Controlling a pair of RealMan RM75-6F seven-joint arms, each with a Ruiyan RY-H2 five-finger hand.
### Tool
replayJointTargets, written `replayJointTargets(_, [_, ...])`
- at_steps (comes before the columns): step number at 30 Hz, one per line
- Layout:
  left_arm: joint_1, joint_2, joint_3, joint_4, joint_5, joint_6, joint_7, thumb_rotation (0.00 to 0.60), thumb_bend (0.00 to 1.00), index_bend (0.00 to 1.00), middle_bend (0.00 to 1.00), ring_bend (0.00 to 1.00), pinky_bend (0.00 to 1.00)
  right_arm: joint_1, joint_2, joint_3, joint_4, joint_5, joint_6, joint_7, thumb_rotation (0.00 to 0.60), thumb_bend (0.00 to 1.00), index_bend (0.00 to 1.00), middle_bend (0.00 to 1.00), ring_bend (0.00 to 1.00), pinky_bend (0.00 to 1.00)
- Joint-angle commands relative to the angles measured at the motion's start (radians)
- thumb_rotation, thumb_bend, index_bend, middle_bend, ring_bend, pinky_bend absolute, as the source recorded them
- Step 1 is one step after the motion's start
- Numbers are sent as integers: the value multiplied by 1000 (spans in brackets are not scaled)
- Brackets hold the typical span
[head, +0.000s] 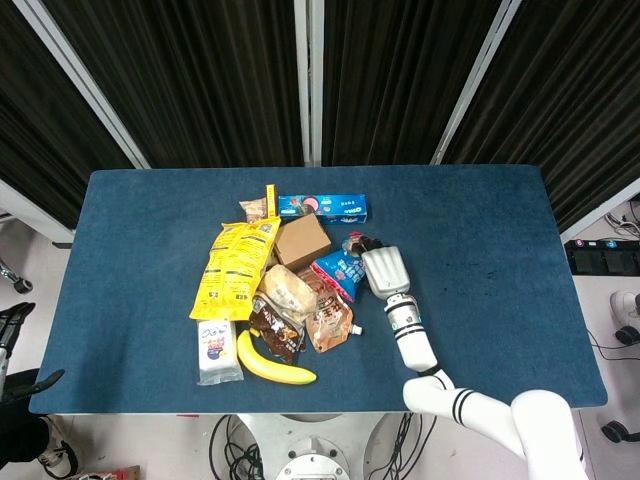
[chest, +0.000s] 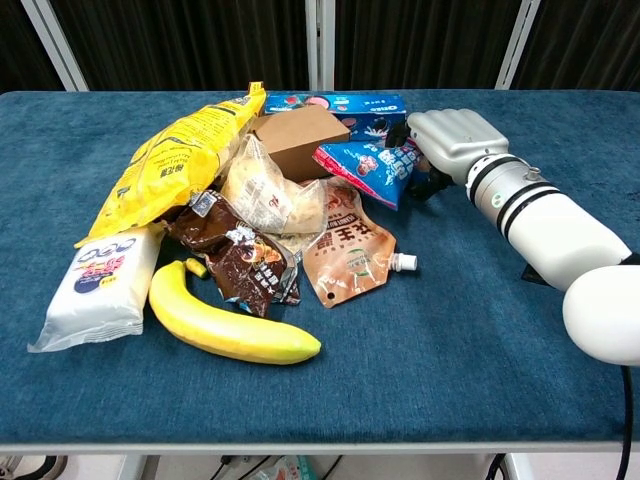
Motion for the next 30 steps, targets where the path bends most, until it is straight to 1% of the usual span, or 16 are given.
replayJointTargets(1, [0,0,0,-1,0,0,0,452,0,108,109,119,242,-6,2,-6,7,-23,24,16,600,452,908,716,588,662])
replayJointTargets(9, [-2,3,-2,-6,3,2,1,452,0,108,109,119,242,-30,21,-15,13,-97,108,110,600,465,950,758,628,703])
replayJointTargets(17, [-3,3,-1,-13,7,3,9,454,0,108,109,119,242,-64,78,-3,-36,-163,211,222,600,471,968,778,644,721])
replayJointTargets(21, [-1,3,-1,-20,10,10,17,453,0,108,109,119,242,-69,108,11,-100,-200,262,277,600,476,970,779,644,721])
replayJointTargets(24, [2,5,-1,-27,12,15,22,452,0,108,109,119,242,-70,134,19,-179,-236,307,292,600,477,971,779,644,721])
replayJointTargets(28, [5,7,1,-36,14,20,27,454,0,108,108,119,242,-85,167,30,-310,-293,390,328,600,477,972,779,644,721])
replayJointTargets(30, [5,8,1,-38,15,21,27,452,0,108,108,119,242,-92,177,33,-351,-324,431,351,600,477,973,779,644,721])
